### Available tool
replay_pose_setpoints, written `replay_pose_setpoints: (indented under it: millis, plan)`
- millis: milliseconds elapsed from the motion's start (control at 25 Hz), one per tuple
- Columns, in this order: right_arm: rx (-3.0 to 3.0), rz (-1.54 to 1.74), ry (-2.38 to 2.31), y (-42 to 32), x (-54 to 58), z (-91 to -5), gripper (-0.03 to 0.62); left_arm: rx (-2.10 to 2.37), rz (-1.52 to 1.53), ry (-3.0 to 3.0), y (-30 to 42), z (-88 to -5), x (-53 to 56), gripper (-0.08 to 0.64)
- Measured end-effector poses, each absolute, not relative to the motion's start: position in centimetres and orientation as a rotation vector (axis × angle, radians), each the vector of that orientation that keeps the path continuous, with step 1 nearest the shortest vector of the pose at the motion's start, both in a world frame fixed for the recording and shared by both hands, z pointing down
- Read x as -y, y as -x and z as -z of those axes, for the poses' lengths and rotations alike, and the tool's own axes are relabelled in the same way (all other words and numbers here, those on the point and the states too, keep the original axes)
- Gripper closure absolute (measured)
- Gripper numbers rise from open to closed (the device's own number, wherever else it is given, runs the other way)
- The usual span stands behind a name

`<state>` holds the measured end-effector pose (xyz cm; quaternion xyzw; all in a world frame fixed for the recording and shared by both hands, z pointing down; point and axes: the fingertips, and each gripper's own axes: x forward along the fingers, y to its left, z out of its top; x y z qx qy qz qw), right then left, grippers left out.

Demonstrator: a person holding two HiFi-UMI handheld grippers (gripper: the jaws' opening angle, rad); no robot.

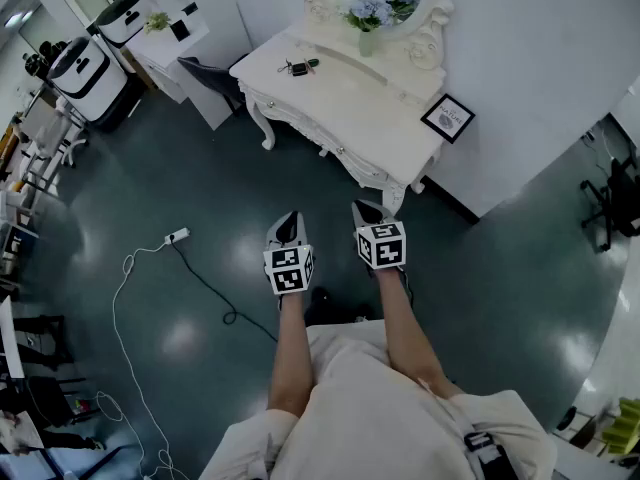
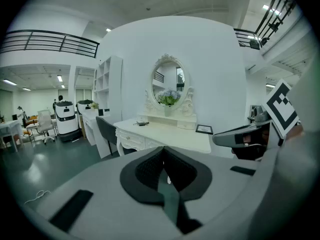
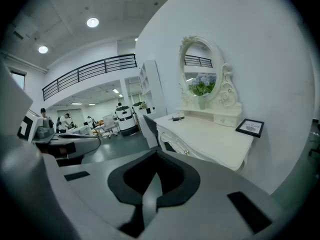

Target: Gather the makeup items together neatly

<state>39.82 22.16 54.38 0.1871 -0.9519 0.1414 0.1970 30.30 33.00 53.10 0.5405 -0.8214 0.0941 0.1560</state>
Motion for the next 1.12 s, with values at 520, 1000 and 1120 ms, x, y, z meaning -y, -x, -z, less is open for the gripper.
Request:
replay_pose_setpoints:
  millis: [520,1000,1120]
  plan:
    - [2.656,-0.365,-0.486,-41.3,-23.6,-54.9,0.552,2.324,-0.212,-1.534,-32.8,-54.2,-34.7,0.545]
    - [2.677,-0.413,-0.468,-39.8,-23.9,-55.8,0.552,2.374,-0.208,-1.481,-31.3,-54.8,-36.3,0.545]
    - [2.675,-0.394,-0.453,-38.6,-23.4,-55.9,0.552,2.400,-0.218,-1.481,-29.8,-54.3,-35.5,0.545]
